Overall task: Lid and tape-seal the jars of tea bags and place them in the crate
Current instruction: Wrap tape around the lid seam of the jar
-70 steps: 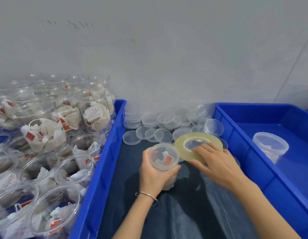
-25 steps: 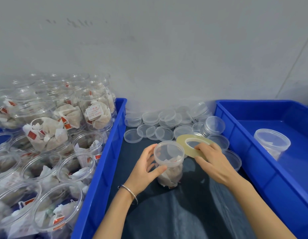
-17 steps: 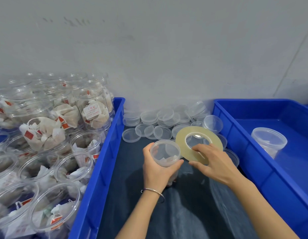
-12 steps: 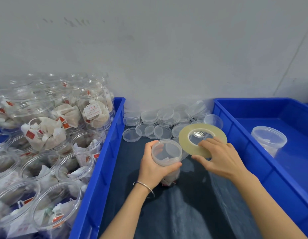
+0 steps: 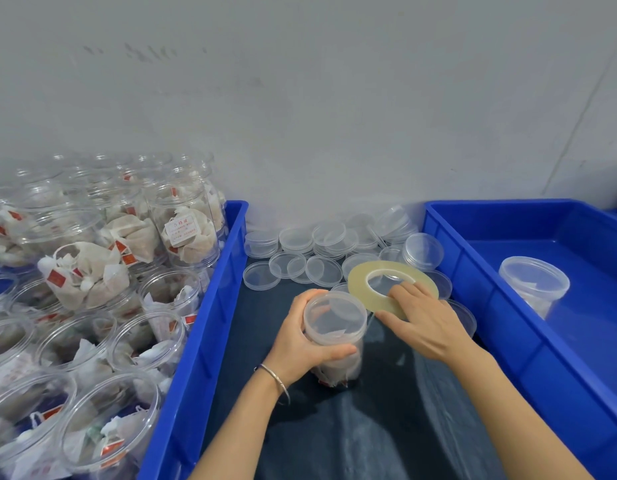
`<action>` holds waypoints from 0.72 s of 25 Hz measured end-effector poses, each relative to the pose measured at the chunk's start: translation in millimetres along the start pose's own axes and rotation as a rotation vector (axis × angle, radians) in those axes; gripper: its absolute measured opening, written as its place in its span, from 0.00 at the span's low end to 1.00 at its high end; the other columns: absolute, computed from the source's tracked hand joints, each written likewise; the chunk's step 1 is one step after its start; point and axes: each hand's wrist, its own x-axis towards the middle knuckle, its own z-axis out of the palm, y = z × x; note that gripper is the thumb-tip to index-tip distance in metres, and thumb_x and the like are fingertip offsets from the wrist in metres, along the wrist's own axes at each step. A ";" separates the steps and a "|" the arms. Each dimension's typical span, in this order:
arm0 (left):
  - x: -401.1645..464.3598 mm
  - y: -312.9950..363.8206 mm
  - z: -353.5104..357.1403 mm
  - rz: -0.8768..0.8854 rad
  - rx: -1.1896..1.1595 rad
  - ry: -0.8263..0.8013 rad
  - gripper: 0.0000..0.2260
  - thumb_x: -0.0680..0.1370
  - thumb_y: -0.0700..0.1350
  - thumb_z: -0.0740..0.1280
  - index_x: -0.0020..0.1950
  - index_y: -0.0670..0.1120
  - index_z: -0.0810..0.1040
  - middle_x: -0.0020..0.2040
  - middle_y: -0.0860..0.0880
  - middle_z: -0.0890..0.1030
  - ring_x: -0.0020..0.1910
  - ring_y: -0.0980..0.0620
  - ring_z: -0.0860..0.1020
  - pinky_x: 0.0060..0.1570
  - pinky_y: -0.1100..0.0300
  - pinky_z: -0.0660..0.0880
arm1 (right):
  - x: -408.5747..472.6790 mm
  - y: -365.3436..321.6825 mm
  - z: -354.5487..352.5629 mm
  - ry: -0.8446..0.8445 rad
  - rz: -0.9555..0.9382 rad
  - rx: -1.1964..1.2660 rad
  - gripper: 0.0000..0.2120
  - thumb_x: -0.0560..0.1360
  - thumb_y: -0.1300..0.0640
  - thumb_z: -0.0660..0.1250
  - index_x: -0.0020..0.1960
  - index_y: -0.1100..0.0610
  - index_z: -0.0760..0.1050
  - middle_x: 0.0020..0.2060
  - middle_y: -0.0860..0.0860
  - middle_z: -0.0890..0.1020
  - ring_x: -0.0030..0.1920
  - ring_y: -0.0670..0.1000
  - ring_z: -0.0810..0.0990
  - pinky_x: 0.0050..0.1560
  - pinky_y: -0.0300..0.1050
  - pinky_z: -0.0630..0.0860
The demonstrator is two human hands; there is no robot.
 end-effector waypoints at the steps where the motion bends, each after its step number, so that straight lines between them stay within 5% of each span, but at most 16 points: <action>1: -0.6 0.3 -0.3 -0.005 0.016 0.000 0.39 0.55 0.52 0.79 0.63 0.50 0.70 0.62 0.51 0.72 0.62 0.59 0.74 0.61 0.62 0.72 | 0.2 -3.6 2.5 0.010 0.006 0.007 0.13 0.78 0.41 0.56 0.47 0.51 0.64 0.48 0.43 0.69 0.54 0.46 0.65 0.48 0.48 0.65; 4: -0.6 -0.9 -2.9 -0.030 0.033 -0.020 0.38 0.58 0.45 0.82 0.64 0.55 0.69 0.63 0.52 0.70 0.64 0.58 0.73 0.58 0.63 0.73 | -0.5 -8.5 9.0 0.008 0.017 0.023 0.13 0.78 0.41 0.56 0.47 0.50 0.63 0.48 0.42 0.67 0.57 0.47 0.65 0.50 0.49 0.68; 12: -9.3 -2.5 -7.6 -0.060 -0.048 -0.021 0.33 0.64 0.35 0.78 0.63 0.48 0.67 0.63 0.52 0.74 0.60 0.65 0.74 0.56 0.67 0.73 | -4.1 -8.9 13.1 -0.001 0.043 0.049 0.13 0.78 0.40 0.55 0.48 0.49 0.64 0.52 0.43 0.70 0.58 0.47 0.65 0.50 0.49 0.70; 18: -13.2 9.3 6.6 -0.016 0.156 0.072 0.44 0.63 0.46 0.81 0.72 0.48 0.60 0.68 0.53 0.65 0.67 0.60 0.66 0.67 0.59 0.67 | -6.0 -7.4 16.2 -0.019 0.074 0.057 0.15 0.78 0.40 0.55 0.53 0.51 0.68 0.57 0.44 0.72 0.59 0.47 0.65 0.53 0.51 0.71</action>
